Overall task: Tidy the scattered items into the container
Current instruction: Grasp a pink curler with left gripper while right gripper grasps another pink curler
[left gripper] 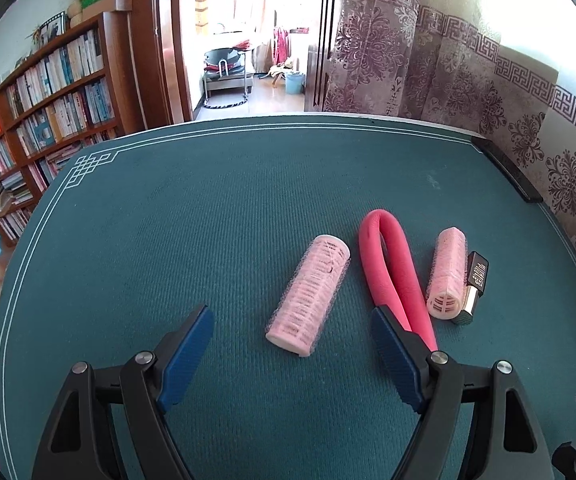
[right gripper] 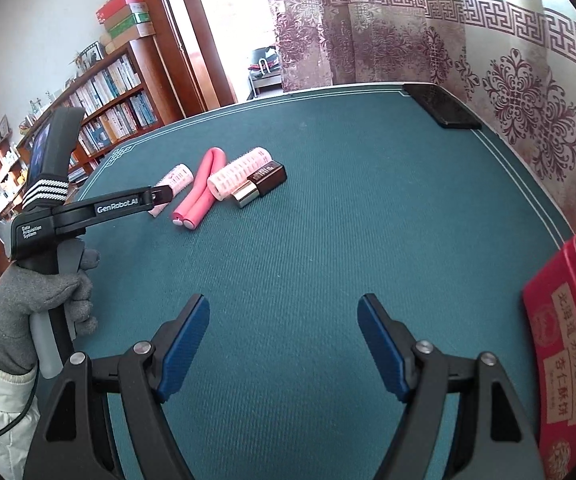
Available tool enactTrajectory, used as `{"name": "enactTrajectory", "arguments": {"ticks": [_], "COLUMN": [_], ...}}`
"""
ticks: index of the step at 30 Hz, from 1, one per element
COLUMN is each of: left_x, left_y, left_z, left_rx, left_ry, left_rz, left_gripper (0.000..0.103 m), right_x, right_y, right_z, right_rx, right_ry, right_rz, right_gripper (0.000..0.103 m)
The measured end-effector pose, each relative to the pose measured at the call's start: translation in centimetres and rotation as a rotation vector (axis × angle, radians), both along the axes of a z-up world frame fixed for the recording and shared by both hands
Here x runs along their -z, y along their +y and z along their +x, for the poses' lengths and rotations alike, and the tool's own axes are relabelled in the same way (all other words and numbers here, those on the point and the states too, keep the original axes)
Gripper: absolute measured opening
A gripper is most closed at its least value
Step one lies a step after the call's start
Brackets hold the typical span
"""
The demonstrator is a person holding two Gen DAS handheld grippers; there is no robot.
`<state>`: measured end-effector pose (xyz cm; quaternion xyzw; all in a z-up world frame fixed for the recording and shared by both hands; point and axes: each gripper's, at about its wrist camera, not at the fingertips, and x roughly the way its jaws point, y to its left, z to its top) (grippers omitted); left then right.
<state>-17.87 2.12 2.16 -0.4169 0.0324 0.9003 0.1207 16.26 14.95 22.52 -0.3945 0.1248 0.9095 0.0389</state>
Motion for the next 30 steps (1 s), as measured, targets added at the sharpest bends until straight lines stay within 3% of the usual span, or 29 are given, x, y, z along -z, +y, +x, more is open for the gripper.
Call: {"name": "enactTrajectory", "arguments": {"ticks": [2,4,6,17,24,30], "left_x": [0.1,0.4,1.0,1.3,1.4,1.5], "left_y": [0.3,0.5,0.7,-0.7,-1.3,-1.3], "left_z": [-0.6,-1.1,-1.7,-0.5,0.0,0.0], "left_rx": [0.01,0.02,0.031,0.01,0.008,0.011], "left_ry": [0.003,-0.005,-0.026,-0.007,-0.006,-0.003], "left_rz": [-0.007,-0.009,-0.006,0.05,0.062,0.067], "left_gripper": [0.076,0.052,0.034,0.029,0.029,0.029], "right_x": [0.2,0.3,0.3,-0.5,0.3,0.8], "right_y": [-0.2,-0.2,-0.2,-1.2,-1.1,-0.7], "right_z": [-0.7,-1.5,-2.3,-8.6,-13.2,-15.9], "right_rx": [-0.006,-0.01,-0.012,-0.125,-0.212,-0.269], "right_ry": [-0.004,-0.005,0.001,0.053,0.016,-0.008], "right_rz": [0.003,-0.003,0.002,0.065,0.146,0.147], "right_gripper": [0.08,0.08,0.08,0.08,0.08,0.08]}}
